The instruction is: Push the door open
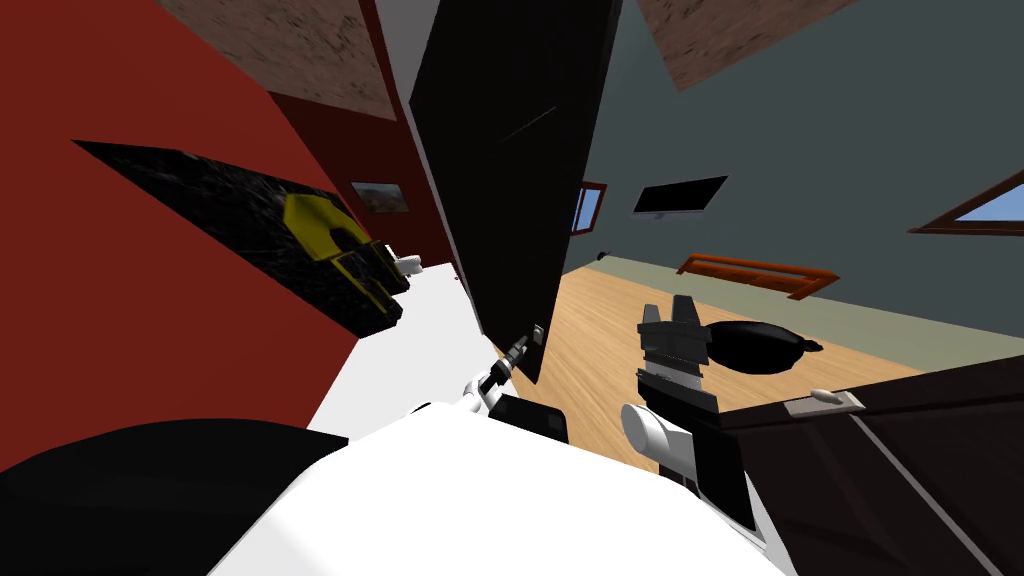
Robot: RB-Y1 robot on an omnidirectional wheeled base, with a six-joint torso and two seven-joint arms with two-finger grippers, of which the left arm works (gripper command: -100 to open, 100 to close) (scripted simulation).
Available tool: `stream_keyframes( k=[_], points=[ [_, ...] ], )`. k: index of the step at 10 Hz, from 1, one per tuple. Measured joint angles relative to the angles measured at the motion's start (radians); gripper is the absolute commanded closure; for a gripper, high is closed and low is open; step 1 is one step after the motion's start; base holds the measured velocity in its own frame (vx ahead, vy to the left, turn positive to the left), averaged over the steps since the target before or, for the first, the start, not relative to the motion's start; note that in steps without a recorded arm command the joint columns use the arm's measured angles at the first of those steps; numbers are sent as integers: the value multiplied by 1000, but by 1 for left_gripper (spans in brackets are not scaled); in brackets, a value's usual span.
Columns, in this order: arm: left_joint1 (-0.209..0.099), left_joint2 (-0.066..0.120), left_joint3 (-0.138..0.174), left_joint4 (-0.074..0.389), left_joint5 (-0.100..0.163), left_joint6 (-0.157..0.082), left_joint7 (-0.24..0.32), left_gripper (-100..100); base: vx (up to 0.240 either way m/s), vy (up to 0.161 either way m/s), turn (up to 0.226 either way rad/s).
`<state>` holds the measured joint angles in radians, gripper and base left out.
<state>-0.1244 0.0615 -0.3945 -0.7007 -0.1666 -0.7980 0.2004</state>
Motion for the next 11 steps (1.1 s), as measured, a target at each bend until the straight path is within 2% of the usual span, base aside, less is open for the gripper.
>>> stream_keyframes(
  k=[4,5,10,11],
  points=[
    [-4,-15,11,9,4,-5,-13,-100,169,-106,-15],
    [-3,-16,11,10,4,-8,-14,100,-15,8,-10],
    [-3,-15,10,11,3,-3,-14,100,-12,9,-3],
    [-3,-15,10,11,3,-2,-14,100,92,-78,13]
  ],
)
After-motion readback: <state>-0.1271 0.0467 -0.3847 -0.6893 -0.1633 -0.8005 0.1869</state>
